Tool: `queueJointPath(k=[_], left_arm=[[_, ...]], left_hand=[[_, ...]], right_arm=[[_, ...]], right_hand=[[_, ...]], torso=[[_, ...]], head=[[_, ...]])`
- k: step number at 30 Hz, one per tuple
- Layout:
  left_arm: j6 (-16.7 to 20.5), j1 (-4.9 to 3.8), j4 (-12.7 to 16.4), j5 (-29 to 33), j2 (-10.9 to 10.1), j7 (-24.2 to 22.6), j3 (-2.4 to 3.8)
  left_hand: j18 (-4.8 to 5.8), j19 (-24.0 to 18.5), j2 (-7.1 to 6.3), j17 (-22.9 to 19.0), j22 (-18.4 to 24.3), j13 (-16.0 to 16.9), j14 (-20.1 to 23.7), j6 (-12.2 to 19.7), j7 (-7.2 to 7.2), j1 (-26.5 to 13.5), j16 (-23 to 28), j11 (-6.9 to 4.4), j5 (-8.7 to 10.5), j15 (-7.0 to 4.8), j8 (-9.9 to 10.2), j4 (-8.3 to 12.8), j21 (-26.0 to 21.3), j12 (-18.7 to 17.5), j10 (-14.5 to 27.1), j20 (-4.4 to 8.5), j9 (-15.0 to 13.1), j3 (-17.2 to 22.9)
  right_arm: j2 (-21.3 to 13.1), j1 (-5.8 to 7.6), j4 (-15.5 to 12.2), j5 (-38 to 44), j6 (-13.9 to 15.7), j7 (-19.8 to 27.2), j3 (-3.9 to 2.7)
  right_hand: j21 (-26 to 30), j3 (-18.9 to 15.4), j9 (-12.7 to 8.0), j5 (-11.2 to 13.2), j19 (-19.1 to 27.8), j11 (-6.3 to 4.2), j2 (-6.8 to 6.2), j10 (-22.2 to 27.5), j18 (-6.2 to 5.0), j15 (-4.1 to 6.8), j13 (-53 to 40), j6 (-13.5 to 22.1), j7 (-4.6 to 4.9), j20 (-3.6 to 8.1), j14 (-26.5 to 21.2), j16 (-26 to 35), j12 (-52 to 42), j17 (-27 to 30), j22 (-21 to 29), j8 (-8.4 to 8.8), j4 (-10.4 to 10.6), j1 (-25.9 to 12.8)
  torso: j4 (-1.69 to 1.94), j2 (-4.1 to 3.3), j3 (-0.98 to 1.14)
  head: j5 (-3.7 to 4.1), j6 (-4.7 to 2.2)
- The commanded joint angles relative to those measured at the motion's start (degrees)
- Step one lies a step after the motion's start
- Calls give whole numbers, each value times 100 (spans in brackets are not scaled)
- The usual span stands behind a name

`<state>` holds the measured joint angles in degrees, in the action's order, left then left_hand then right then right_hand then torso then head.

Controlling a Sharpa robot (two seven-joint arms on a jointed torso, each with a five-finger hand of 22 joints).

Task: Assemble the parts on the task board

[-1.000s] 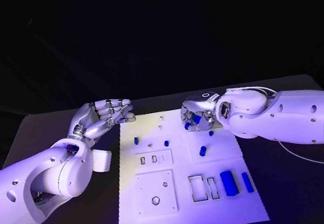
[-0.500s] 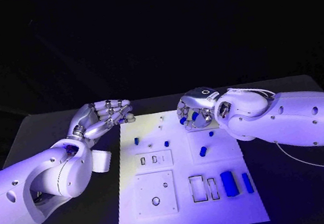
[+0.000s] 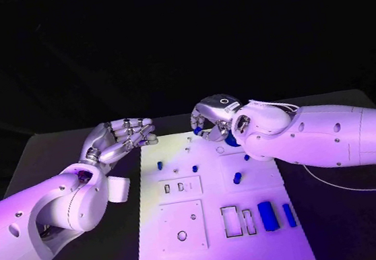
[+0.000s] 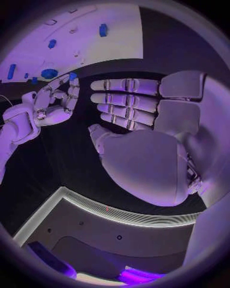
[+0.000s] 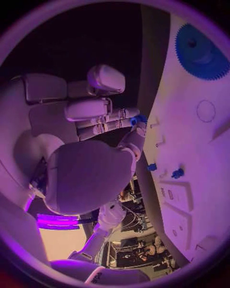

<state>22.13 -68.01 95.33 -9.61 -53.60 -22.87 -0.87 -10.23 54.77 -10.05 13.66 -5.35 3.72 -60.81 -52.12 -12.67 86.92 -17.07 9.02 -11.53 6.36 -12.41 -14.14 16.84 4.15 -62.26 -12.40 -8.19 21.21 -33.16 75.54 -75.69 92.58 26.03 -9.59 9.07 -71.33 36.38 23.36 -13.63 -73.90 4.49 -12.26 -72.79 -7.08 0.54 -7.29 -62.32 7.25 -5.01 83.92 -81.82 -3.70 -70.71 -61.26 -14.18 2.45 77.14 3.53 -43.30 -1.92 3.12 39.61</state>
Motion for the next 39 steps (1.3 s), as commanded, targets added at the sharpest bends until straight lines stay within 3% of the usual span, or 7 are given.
queueJointPath(k=[1, 9, 29, 39], left_arm=[[-113, -9, 23, 37, 15, -18, 5], [-123, -12, 29, 39, 25, -7, 6], [-129, -34, 32, 40, 25, -2, 7], [-140, -48, 36, 40, 33, 1, 7]], left_hand=[[-22, 24, -33, 7, 5, -6, 5, 7, -22, -23, 27, 45, 30, 10, 20, -11, 17, -39, -4, -16, 9, 35], [-22, 24, -33, 7, 5, -6, 5, 7, -22, -23, 27, 45, 30, 10, 20, -11, 17, -39, -4, -16, 9, 35], [-22, 18, -37, 11, 9, -5, 14, 6, -21, -20, 36, 45, 31, 12, 22, -4, 12, -41, -5, -17, 9, 47], [-22, 18, -37, 11, 9, -5, 14, 6, -21, -20, 36, 45, 31, 12, 22, -4, 12, -41, -5, -17, 9, 47]], right_arm=[[95, 4, 92, 68, 76, -140, -1], [250, 2, 216, 25, -116, -161, -1], [356, -21, 315, -13, -352, -158, 5], [440, -31, 439, -20, -459, -184, 9]], right_hand=[[-21, 36, 18, -29, -19, -106, 117, -155, 110, 38, -68, 0, 13, -10, 284, -22, -5, -4, 2, -29, -2, 73], [-17, 31, 48, -25, -6, -104, 101, -157, 108, 34, -71, 11, 12, -14, 284, -28, -5, -7, 5, -42, 4, 31], [-13, 23, 75, -23, 6, -104, 88, -155, 105, 33, -72, 23, 8, -17, 283, -33, -3, -6, 8, -54, 11, -9], [-7, 21, 88, -23, 16, -101, 83, -145, 103, 31, -71, 39, 9, -18, 282, -34, 1, -2, 14, -54, 16, -30]], torso=[[15, -15, -9], [58, -37, -36], [50, -44, -33], [68, -49, -43]], head=[[0, 8], [5, 18], [-40, 46], [-61, 53]])
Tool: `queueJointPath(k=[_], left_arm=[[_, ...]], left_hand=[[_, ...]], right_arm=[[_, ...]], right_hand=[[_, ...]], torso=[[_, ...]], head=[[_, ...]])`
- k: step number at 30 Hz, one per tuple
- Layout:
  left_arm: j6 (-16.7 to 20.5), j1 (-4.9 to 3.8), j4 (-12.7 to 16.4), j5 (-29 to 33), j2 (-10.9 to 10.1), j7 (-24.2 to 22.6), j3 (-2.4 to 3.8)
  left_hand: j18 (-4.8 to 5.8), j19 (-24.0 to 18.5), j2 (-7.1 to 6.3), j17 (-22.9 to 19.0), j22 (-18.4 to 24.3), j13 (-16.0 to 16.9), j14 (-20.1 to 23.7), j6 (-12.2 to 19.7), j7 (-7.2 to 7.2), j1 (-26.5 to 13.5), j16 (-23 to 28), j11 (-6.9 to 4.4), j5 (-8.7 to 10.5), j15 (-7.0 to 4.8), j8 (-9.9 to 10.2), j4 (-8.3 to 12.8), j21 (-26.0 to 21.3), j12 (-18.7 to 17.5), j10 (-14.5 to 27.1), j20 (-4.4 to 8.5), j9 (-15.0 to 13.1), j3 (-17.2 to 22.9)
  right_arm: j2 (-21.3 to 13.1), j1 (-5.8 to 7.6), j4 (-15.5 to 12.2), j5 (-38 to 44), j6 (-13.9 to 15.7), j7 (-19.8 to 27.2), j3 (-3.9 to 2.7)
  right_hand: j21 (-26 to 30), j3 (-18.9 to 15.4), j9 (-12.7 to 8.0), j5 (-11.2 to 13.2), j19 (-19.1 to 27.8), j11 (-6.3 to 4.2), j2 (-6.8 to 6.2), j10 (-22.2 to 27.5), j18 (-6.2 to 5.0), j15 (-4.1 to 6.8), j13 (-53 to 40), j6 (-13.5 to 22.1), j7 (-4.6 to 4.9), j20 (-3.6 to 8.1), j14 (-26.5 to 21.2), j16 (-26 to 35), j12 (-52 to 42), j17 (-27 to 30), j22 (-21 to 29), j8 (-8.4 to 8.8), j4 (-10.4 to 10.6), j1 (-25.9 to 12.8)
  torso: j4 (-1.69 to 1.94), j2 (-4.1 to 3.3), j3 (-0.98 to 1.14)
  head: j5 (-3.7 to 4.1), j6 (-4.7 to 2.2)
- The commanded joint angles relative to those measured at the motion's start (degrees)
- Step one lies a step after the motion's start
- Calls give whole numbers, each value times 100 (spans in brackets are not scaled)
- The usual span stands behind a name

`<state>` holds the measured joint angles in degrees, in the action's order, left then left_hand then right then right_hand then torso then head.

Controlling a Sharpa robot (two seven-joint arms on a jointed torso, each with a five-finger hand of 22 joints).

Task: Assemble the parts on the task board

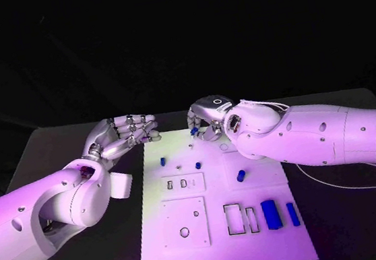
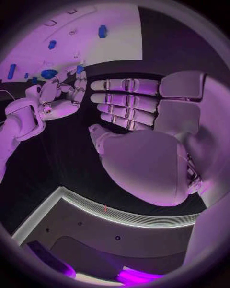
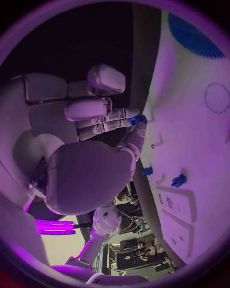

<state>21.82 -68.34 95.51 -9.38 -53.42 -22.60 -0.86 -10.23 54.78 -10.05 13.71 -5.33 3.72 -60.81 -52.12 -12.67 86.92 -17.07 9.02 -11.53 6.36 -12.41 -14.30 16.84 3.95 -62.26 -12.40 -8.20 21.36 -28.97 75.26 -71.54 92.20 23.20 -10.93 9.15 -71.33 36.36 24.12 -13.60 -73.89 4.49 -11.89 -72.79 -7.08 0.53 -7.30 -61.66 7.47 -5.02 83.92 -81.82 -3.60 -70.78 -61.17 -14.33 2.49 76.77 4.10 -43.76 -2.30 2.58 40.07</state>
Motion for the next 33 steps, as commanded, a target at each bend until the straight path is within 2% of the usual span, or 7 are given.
queueJointPath(k=[1, 7, 19, 21, 23, 27, 33], left_arm=[[-110, -16, 17, 17, 16, -26, 5], [-109, -20, 8, 17, 17, -23, 5], [-101, -22, -12, 17, 38, -5, 5], [-98, -23, -16, 17, 38, 0, 5], [-96, -23, -18, 17, 39, 5, 5], [-97, -25, -19, 17, 41, 9, 5], [-95, -28, -23, 17, 44, 12, 5]], left_hand=[[-22, 18, -37, 6, 6, -5, 14, 6, -21, -21, 36, 46, 31, 12, 22, 13, 12, -21, -5, -17, 9, 32], [-22, 18, -37, 6, 6, -5, 14, 6, -21, -21, 36, 46, 31, 12, 22, 13, 12, -21, -5, -17, 9, 32], [-23, 14, -40, 16, 11, -5, 21, 5, -23, -18, 46, 47, 32, 13, 26, 25, 8, -25, -6, -19, 10, 56], [-23, 13, -42, 18, 12, -6, 22, 9, -25, -18, 49, 48, 32, 14, 30, 29, 7, -27, -2, -19, 11, 61], [-24, 13, -41, 24, 15, -7, 24, 17, -26, -10, 55, 50, 29, 15, 37, 40, 6, -32, 7, -19, 14, 80], [-24, 13, -40, 26, 15, -7, 25, 18, -26, -7, 57, 50, 29, 15, 39, 45, 5, -33, 9, -19, 15, 87], [-24, 13, -40, 26, 15, -7, 25, 18, -26, -7, 57, 50, 29, 15, 39, 45, 5, -33, 9, -19, 15, 87]], right_arm=[[28, -4, 32, 18, -197, -52, 2], [56, -20, 41, 15, -280, -43, 7], [83, -40, 32, 6, -247, -80, 12], [88, -41, 51, 4, -189, -86, 13], [95, -41, 76, -9, -114, -89, 13], [110, -41, 111, -35, -47, -59, 13], [116, -41, 120, -66, -58, -10, 16]], right_hand=[[0, 24, 18, -27, 24, -99, 43, -137, 101, 30, -70, -18, -12, -19, 279, -30, -5, 19, 14, -39, 15, -3], [2, 21, 27, -26, 28, -97, 34, -126, 100, 28, -69, -5, -11, -21, 279, -34, -2, 15, 15, -38, 18, -19], [13, 24, 39, -28, 41, -94, 35, -113, 97, 26, -68, 10, -9, -24, 279, -37, 0, 11, 28, -39, 23, -35], [50, 46, 61, -32, 82, -66, 16, -13, 87, 4, -49, 102, 21, -36, 273, -40, 14, 21, 71, -9, 25, -71], [142, 106, 44, -41, 177, 60, -116, 395, 71, -105, 59, 384, 151, -110, 234, 0, 23, 128, 174, 139, 67, -191], [396, 0, -37, -26, 401, 223, -339, 928, 3, -240, 222, 731, 302, -250, 148, 118, 15, 413, 472, 381, 141, -322], [701, -408, -142, -35, 599, 249, -344, 1222, -73, -262, 340, 979, 298, -295, 73, 238, -23, 698, 795, 619, 182, -227]], torso=[[11, -3, -5], [-8, -8, -3], [-2, -1, -1], [-3, 0, -2], [-6, -1, -5], [-5, -5, -3], [-2, -4, -6]], head=[[-9, 11], [-30, 25], [-37, 36], [-40, 32], [-40, 22], [-43, 15], [-45, 22]])
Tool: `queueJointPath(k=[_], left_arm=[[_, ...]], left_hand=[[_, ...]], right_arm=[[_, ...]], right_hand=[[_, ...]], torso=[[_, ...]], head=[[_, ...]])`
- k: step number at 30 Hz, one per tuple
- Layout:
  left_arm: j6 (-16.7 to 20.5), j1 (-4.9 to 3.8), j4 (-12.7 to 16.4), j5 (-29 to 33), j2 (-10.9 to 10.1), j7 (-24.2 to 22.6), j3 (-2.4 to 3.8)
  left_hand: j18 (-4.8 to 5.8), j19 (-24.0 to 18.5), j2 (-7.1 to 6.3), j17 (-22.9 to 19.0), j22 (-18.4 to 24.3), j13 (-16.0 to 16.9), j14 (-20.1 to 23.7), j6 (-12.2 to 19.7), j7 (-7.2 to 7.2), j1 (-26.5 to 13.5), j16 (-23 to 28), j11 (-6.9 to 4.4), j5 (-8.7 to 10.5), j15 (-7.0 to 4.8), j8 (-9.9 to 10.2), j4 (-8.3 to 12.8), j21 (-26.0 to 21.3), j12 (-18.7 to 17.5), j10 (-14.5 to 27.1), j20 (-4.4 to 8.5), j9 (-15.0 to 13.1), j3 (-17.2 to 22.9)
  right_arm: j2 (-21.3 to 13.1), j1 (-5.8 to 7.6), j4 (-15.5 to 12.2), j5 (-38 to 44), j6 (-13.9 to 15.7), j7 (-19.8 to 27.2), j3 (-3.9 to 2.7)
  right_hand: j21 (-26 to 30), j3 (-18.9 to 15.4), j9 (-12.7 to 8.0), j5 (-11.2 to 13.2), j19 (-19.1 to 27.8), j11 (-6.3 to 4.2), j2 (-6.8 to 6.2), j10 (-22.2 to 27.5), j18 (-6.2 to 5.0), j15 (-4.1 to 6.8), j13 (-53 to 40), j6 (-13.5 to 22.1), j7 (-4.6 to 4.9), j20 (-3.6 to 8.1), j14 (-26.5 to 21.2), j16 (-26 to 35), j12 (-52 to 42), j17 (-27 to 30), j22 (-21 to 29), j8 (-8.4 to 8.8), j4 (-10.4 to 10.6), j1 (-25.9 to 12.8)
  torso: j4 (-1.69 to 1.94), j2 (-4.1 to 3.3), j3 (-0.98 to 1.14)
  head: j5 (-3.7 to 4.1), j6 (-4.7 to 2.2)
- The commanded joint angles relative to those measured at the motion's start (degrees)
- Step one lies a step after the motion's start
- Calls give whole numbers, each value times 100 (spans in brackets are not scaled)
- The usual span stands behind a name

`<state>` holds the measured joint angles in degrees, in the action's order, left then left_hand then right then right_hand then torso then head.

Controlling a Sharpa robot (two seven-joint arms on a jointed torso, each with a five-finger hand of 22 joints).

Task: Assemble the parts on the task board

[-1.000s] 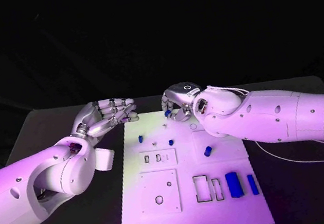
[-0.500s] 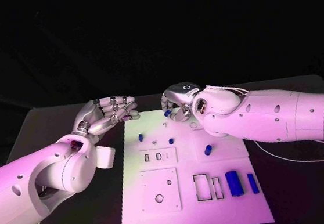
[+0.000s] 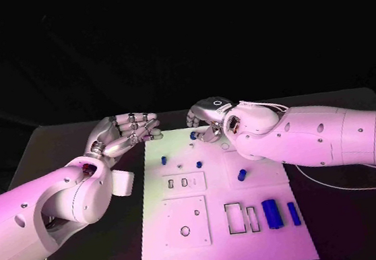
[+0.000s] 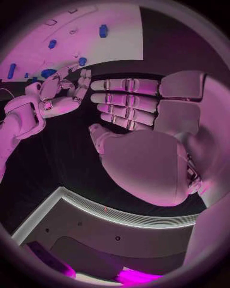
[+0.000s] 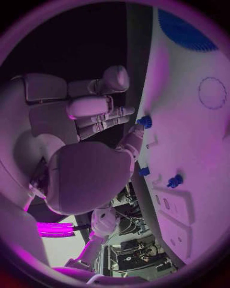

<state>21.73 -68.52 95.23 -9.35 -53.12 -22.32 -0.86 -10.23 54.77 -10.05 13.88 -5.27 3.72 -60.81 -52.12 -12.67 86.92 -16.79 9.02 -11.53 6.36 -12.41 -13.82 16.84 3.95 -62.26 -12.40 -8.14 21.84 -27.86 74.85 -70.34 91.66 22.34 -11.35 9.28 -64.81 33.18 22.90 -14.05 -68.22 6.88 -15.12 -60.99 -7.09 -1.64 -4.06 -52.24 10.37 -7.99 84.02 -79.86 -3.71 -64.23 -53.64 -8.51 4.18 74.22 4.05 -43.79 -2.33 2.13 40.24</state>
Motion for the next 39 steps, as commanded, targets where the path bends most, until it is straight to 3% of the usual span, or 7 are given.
queueJointPath(k=[1, 5, 21, 23, 27, 29, 39], left_arm=[[-87, -11, 5, 14, 16, -16, 5], [-90, -11, -2, 15, 19, -19, 5], [-120, -9, -132, 35, 11, -37, 3], [-135, -8, -152, 46, 12, -38, 3], [-166, -7, -173, 57, 18, -40, 2], [-182, -6, -181, 60, 25, -39, 2], [-222, -5, -192, 65, 34, -26, 1]], left_hand=[[-24, 13, -40, 9, 10, -7, 25, 18, -26, -7, 28, 50, 29, 15, 39, -3, 5, -34, 9, -19, 9, 39], [-24, 13, -40, 9, 10, -7, 25, 18, -26, -7, 28, 50, 29, 15, 39, -3, 5, -34, 9, -19, 9, 39], [-24, 13, -40, 9, 10, -7, 25, 18, -26, -7, 28, 50, 29, 15, 39, -3, 5, -34, 9, -19, 9, 39], [-24, 13, -40, 9, 10, -7, 25, 18, -26, -7, 28, 50, 29, 15, 39, -3, 5, -34, 9, -19, 9, 39], [-24, 12, -40, 17, 13, -7, 26, 21, -27, -3, 36, 52, 29, 16, 45, 9, 4, -34, 13, -20, 11, 62], [-24, 12, -40, 17, 13, -7, 26, 21, -27, -3, 36, 52, 29, 16, 45, 9, 4, -34, 13, -20, 11, 62], [-24, 12, -39, 20, 14, -7, 27, 19, -28, -5, 38, 53, 30, 17, 45, 12, 4, -34, 12, -20, 11, 69]], right_arm=[[-4, 0, -7, -16, 33, 41, 3], [-95, 0, -74, -22, 105, 65, 4], [-1708, 118, -1265, -1204, 328, 22, -35], [-1859, 139, -1278, -1473, 174, 48, -39], [-2000, 158, -1156, -1763, -61, 58, -42], [-2029, 163, -1067, -1885, -184, 42, -43], [-1872, 126, -748, -2088, -649, 81, -39]], right_hand=[[59, -112, -24, 9, 36, 7, -14, 48, -75, -46, 18, 41, 0, 1, 63, 45, -15, 48, 52, 44, 14, 39], [105, -253, -35, 429, 50, 4, 22, 54, -80, -43, 21, 28, -1, -2, 52, 66, -31, 105, 88, 59, 27, 84], [-367, -327, -107, 338, -455, -212, -100, -1202, 55, 121, -166, -216, -85, 127, 203, -205, -563, -390, -621, 95, 243, 144], [-386, -1144, -128, 289, -483, -324, -168, -1567, 64, 214, -382, -37, -167, 217, 214, -246, -749, -436, -677, 152, 215, 96], [-740, -2209, 29, 271, -784, -440, -16, -1961, 168, 327, -1115, 31, -293, 331, 223, -279, -1573, -475, -1183, -150, 405, 373], [-921, -3247, 249, 242, -912, -506, 197, -1386, 232, 353, -3652, 325, -240, 308, 311, -483, -4064, -890, -1483, -626, 1073, 928], [-1407, -3518, 309, 255, -1285, -305, 363, -2504, 351, 185, -7963, 627, -179, 213, 519, -920, -8114, -2161, -2202, -1203, 1244, 950]], torso=[[1, 0, -1], [0, 5, -3], [-160, 83, 55], [-177, 90, 64], [-198, 91, 78], [-201, 90, 91], [-181, 67, 86]], head=[[-2, 16], [-7, 4], [-20, -43], [-13, -47], [-6, -54], [0, -53], [-2, -44]])
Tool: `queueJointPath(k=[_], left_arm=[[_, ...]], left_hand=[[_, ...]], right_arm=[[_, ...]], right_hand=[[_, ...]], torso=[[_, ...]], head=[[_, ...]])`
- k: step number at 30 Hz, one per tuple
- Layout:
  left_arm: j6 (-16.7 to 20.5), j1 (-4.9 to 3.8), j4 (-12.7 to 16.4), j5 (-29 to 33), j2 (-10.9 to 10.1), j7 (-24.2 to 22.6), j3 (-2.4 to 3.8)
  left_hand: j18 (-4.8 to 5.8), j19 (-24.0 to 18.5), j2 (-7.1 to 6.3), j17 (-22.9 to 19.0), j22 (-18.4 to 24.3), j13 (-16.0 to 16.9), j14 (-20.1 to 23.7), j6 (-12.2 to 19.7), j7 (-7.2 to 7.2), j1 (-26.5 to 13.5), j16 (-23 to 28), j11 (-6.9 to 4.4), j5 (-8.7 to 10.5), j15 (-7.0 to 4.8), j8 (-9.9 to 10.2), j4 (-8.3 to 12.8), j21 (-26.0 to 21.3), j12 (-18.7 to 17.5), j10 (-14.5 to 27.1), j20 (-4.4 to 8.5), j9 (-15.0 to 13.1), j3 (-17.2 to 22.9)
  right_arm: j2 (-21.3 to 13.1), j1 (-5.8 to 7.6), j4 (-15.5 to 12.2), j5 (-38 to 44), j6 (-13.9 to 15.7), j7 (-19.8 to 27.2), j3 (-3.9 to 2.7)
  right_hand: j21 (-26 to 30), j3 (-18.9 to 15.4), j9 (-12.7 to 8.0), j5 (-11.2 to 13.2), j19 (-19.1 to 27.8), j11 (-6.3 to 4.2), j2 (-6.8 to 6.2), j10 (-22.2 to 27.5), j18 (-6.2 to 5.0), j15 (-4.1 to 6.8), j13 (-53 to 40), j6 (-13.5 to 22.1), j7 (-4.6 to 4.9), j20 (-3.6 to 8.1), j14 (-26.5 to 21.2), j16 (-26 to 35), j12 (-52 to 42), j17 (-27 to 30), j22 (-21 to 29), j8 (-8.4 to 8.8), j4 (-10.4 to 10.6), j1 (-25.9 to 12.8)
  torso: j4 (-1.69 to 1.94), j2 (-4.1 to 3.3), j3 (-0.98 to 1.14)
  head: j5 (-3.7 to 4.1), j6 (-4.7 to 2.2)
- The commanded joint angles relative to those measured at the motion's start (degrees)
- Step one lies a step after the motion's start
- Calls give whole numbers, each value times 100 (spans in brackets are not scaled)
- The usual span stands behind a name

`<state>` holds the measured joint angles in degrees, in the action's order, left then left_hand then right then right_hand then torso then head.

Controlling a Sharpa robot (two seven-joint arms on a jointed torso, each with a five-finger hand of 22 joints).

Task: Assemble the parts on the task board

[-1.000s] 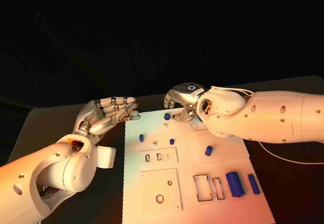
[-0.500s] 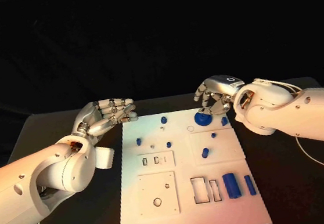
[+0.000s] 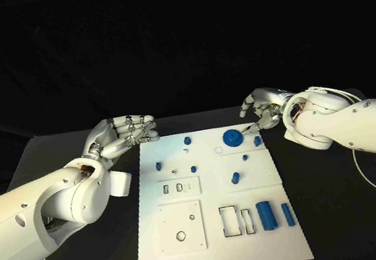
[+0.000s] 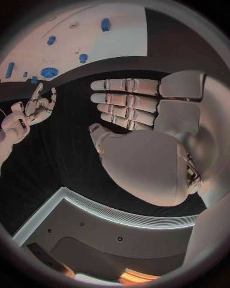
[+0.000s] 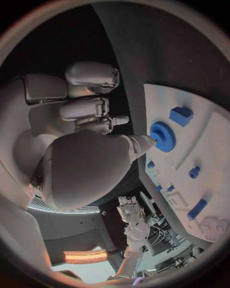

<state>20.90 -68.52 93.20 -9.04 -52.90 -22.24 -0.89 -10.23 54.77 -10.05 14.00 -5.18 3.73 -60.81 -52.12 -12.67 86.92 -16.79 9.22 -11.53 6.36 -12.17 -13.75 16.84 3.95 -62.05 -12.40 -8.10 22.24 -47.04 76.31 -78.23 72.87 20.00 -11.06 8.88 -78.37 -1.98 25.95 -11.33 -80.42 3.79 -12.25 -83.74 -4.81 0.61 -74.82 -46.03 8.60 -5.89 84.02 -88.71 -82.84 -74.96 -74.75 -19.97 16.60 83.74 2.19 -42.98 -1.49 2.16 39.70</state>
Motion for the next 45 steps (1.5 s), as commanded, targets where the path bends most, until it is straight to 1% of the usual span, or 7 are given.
queueJointPath(k=[1, 5, 13, 29, 31, 36, 45], left_arm=[[-140, -5, 11, 33, 11, -32, 4], [-147, -5, 16, 33, 6, -26, 4], [-151, -6, 23, 34, -3, -20, 4], [-162, -6, 20, 34, -8, -7, 4], [-164, -6, 20, 34, -11, -4, 4], [-169, -6, 20, 34, -12, 2, 4], [-171, -6, 20, 34, -12, 8, 4]], left_hand=[[-24, 12, -39, 8, 5, -7, 27, 19, -28, -5, 38, 33, 30, 17, 21, 4, 4, -34, -9, -20, 6, 29], [-24, 12, -39, 8, 5, -7, 27, 19, -28, -5, 38, 33, 30, 17, 21, 4, 4, -34, -9, -20, 6, 29], [-24, 12, -39, 8, 5, -7, 27, 19, -28, -5, 38, 33, 30, 17, 21, 4, 4, -34, -9, -20, 6, 29], [-24, 12, -39, 8, 5, -7, 27, 19, -28, -5, 38, 33, 30, 17, 21, 4, 4, -34, -9, -20, 6, 29], [-24, 12, -39, 8, 5, -7, 27, 19, -28, -5, 38, 33, 30, 17, 21, 4, 4, -34, -9, -20, 6, 29], [-24, 12, -39, 8, 5, -7, 27, 19, -28, -5, 38, 33, 30, 17, 21, 4, 4, -34, -9, -20, 6, 29], [-24, 12, -39, 8, 5, -7, 27, 19, -28, -5, 38, 33, 30, 17, 21, 4, 4, -34, -9, -20, 6, 29]], right_arm=[[74, -32, 66, -212, -432, 55, 3], [180, -80, 146, -290, -384, 98, 4], [308, -128, 212, -378, -317, 142, 6], [420, -186, 278, -322, -365, 117, 11], [419, -192, 270, -273, -365, 115, 12], [414, -209, 235, -88, -345, 107, 13], [420, -232, 219, 161, -342, 62, 13]], right_hand=[[-109, 6, 2, -16, -110, 4, 94, -330, 140, -42, -1053, -2, -3, 3, 531, -51, -341, -1154, -166, -79, 1, -8], [-232, 28, -19, -16, -206, 5, 139, -543, 176, -45, -1393, -40, -7, -4, 556, -83, -619, -1285, -330, -155, 7, -73], [-292, 53, -33, -19, -253, 4, 171, -604, 194, -45, -1485, -57, -10, -4, 567, -96, -691, -1342, -409, -172, 6, -98], [-353, 205, -78, -26, -296, -3, 258, -626, 211, -43, -1518, -134, -20, -4, 576, -107, -716, -1389, -494, -199, -17, 6], [-360, 322, -118, -1065, -294, -31, 224, -626, 210, -69, -1518, -170, 2, 24, 577, -109, -716, -1398, -507, -172, 54, 25], [-382, 522, -184, -941, -309, -13, 231, -626, 218, -35, -1518, -265, -27, 4, 578, -110, -716, -1404, -544, -149, -10, 100], [-407, 738, -256, -947, -327, -21, 207, -626, 226, -26, -1518, -352, -36, 10, 580, -113, -716, -1416, -584, -103, -12, 148]], torso=[[9, -19, 3], [18, -21, 0], [14, -14, -4], [11, -12, 9], [8, -14, 9], [0, -15, 11], [11, -15, 10]], head=[[-4, 10], [-1, 10], [-7, 40], [-14, 63], [-17, 66], [-19, 73], [-5, 89]])
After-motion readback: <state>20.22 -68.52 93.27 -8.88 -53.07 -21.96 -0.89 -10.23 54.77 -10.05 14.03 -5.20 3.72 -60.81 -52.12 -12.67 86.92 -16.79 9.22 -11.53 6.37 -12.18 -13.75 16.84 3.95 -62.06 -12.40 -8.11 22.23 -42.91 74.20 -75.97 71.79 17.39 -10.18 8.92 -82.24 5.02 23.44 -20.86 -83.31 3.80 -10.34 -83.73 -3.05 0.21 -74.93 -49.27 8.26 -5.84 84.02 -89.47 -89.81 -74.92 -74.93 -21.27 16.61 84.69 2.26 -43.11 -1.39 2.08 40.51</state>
